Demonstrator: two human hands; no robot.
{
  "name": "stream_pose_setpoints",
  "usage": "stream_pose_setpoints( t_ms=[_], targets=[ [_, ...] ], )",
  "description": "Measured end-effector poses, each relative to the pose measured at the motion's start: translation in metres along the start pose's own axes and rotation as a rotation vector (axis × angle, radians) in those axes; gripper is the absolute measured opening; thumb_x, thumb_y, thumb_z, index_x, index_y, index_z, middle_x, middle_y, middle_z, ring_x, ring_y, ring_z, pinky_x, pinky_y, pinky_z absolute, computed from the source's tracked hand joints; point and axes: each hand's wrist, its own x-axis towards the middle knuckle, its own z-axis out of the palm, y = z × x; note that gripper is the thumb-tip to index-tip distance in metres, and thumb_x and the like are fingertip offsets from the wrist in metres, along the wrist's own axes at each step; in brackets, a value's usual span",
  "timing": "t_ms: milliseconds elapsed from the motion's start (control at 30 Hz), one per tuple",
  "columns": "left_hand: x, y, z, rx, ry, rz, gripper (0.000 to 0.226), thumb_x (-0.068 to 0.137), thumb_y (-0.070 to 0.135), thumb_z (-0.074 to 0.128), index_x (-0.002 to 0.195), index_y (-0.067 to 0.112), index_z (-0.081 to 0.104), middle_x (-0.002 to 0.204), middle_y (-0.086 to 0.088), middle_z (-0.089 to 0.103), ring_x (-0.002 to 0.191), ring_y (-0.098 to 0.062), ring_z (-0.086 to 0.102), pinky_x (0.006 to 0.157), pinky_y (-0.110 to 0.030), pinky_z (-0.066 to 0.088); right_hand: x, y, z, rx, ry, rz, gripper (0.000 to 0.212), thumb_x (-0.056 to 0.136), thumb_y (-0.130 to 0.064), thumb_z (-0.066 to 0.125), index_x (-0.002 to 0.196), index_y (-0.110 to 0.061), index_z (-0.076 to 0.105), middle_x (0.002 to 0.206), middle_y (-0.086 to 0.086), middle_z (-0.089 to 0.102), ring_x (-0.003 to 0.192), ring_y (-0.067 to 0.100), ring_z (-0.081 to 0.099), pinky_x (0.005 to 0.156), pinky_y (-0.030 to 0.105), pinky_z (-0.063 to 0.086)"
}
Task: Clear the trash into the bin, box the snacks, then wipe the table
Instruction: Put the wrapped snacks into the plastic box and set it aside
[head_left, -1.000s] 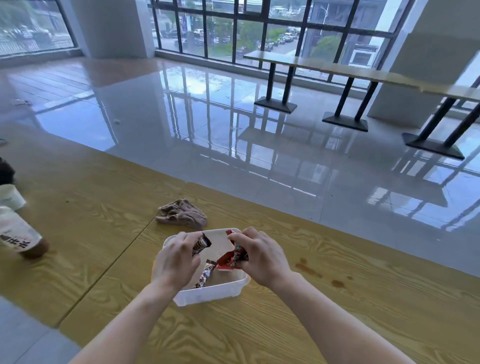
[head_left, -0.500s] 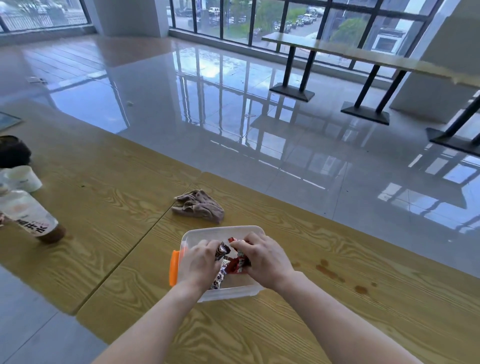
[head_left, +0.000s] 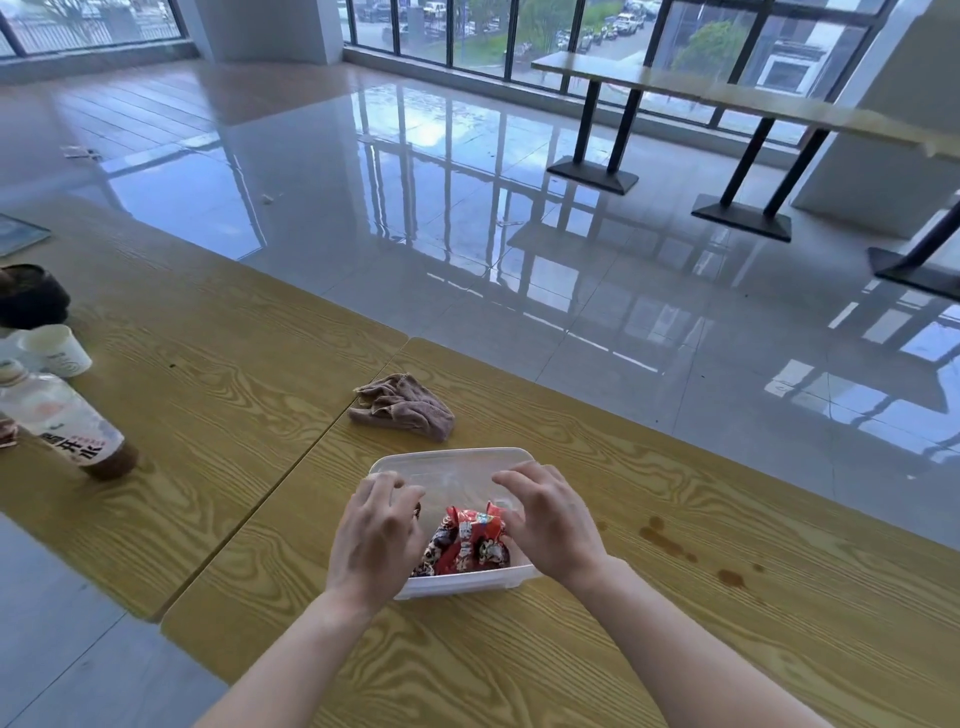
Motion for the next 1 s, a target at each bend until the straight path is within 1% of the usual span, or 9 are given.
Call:
stream_pose_setpoints(
  t_ms=[133,267,400,500,633,733,833,933,1000],
  targets=[
    [-0.009,-0.008,0.000,-0.028,0.010,-0.063,0.046,0.072,0.002,0.069,0.116,0.008,0.062,0.124,-0.016,0.055,0.122,-0.035,0.049,0.094,-0.046,0.049,-0.007,0.008,-0.002,0.019,0.030,0.111,0.043,0.085,-0.013,0.071,0.127,-0.020,0.062,0.124,-0.003,0.062,0.112,0.020,0.054,0.087,0.029,0.050],
    [-0.011,-0.011,0.004,-0.086,0.006,-0.218,0.065,0.078,0.007,0.066,0.138,0.000,0.042,0.140,-0.021,0.044,0.132,-0.035,0.040,0.108,-0.046,0.039,-0.006,0.012,-0.001,0.010,-0.018,0.232,0.055,0.088,-0.021,0.069,0.139,-0.019,0.049,0.131,0.002,0.056,0.118,0.024,0.052,0.093,0.031,0.048],
    [-0.008,-0.011,0.001,-0.183,0.005,-0.390,0.057,0.083,0.007,0.058,0.138,0.004,0.043,0.125,-0.016,0.058,0.113,-0.033,0.053,0.093,-0.041,0.045,-0.002,0.013,0.002,0.003,-0.048,0.326,0.052,0.092,-0.023,0.063,0.140,-0.018,0.044,0.119,0.005,0.062,0.109,0.025,0.056,0.086,0.033,0.050],
    [-0.006,-0.015,-0.003,-0.151,0.007,-0.346,0.056,0.080,0.000,0.059,0.135,0.005,0.050,0.117,-0.014,0.063,0.104,-0.033,0.060,0.082,-0.040,0.048,0.000,0.013,0.002,-0.030,-0.027,0.326,0.036,0.092,-0.021,0.060,0.127,-0.018,0.051,0.101,0.001,0.066,0.095,0.024,0.058,0.072,0.034,0.051],
    [-0.003,-0.018,-0.007,-0.112,-0.016,-0.306,0.049,0.075,0.002,0.063,0.124,0.006,0.058,0.102,-0.010,0.065,0.089,-0.031,0.061,0.067,-0.036,0.046,0.001,0.012,0.001,-0.049,-0.015,0.309,0.016,0.092,-0.017,0.055,0.108,-0.019,0.054,0.089,-0.001,0.064,0.085,0.025,0.057,0.065,0.036,0.051],
    [-0.002,-0.017,-0.010,-0.085,-0.017,-0.261,0.042,0.073,0.003,0.065,0.115,0.006,0.060,0.098,-0.007,0.065,0.086,-0.029,0.061,0.065,-0.036,0.047,-0.005,0.016,-0.001,-0.058,0.000,0.296,0.008,0.091,-0.015,0.055,0.099,-0.018,0.053,0.081,-0.002,0.062,0.078,0.024,0.056,0.060,0.035,0.048],
    [0.004,-0.011,-0.013,-0.073,-0.002,-0.221,0.050,0.075,0.005,0.067,0.124,0.007,0.059,0.105,-0.007,0.066,0.091,-0.028,0.063,0.068,-0.035,0.048,-0.014,0.020,-0.008,-0.068,0.033,0.288,0.005,0.093,-0.017,0.054,0.098,-0.018,0.053,0.075,-0.004,0.060,0.073,0.023,0.056,0.057,0.035,0.046],
    [0.013,0.002,-0.015,-0.089,0.005,-0.187,0.053,0.076,0.007,0.066,0.129,0.008,0.057,0.110,-0.006,0.066,0.095,-0.028,0.062,0.070,-0.035,0.049,-0.022,0.025,-0.020,-0.085,0.083,0.297,0.004,0.093,-0.017,0.054,0.093,-0.019,0.051,0.070,-0.006,0.056,0.069,0.023,0.054,0.053,0.031,0.037],
    [0.018,0.012,-0.015,-0.095,-0.001,-0.153,0.053,0.076,0.007,0.065,0.128,0.009,0.057,0.109,-0.007,0.066,0.095,-0.029,0.062,0.070,-0.036,0.049,-0.030,0.030,-0.030,-0.093,0.120,0.319,0.011,0.093,-0.018,0.054,0.086,-0.021,0.047,0.066,-0.008,0.052,0.066,0.022,0.052,0.052,0.030,0.033]
  ],
)
